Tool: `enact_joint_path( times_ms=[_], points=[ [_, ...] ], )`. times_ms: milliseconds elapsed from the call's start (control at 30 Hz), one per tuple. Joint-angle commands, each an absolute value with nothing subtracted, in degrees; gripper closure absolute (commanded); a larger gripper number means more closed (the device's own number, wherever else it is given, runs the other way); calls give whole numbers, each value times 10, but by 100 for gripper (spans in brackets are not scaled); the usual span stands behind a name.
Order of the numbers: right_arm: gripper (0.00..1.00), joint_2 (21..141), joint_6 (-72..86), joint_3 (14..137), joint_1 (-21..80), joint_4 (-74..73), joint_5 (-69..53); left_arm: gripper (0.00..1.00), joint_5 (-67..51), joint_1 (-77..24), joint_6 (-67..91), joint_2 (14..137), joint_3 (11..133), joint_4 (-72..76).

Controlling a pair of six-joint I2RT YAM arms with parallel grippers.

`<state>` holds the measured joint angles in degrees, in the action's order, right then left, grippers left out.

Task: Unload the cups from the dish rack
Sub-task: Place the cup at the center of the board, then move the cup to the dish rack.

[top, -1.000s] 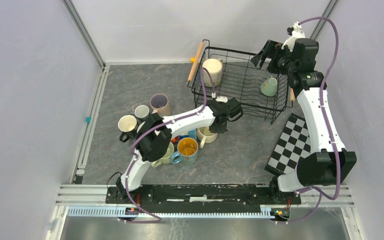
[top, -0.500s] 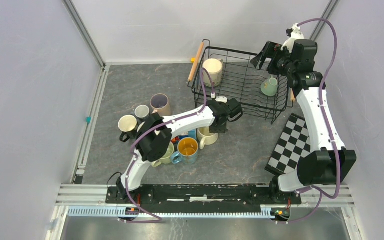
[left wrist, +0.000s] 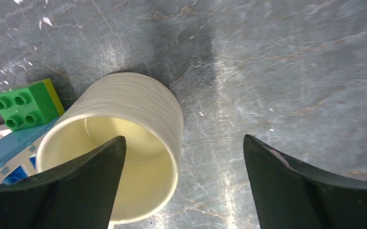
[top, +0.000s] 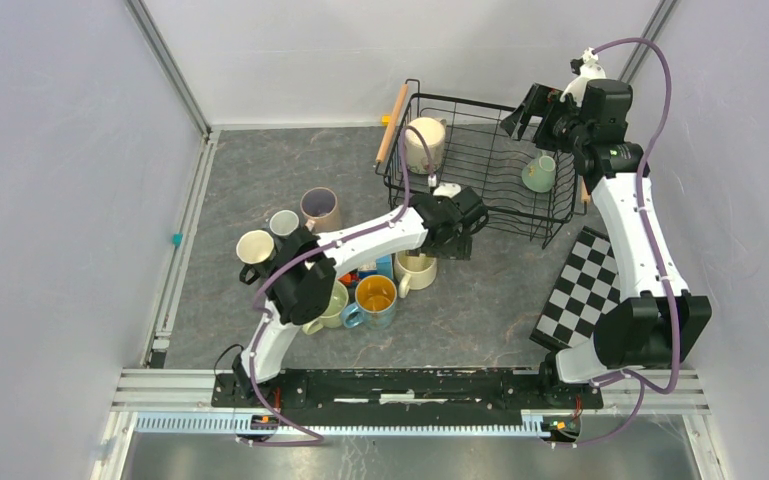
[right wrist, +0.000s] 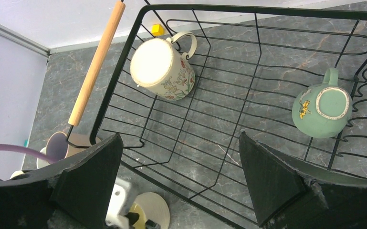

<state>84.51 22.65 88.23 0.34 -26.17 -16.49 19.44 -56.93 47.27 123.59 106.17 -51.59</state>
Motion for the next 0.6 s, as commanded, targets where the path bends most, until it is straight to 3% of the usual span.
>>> enact_joint_path(
  times_ms=[0,567],
  points=[
    [2,854,218,887,3,-240,-164,0,206,-569,416,1154,1114,-502],
    [2,911,154,930,37,-268,-118,0,118,-519,313,951,1064,-470]
  ],
)
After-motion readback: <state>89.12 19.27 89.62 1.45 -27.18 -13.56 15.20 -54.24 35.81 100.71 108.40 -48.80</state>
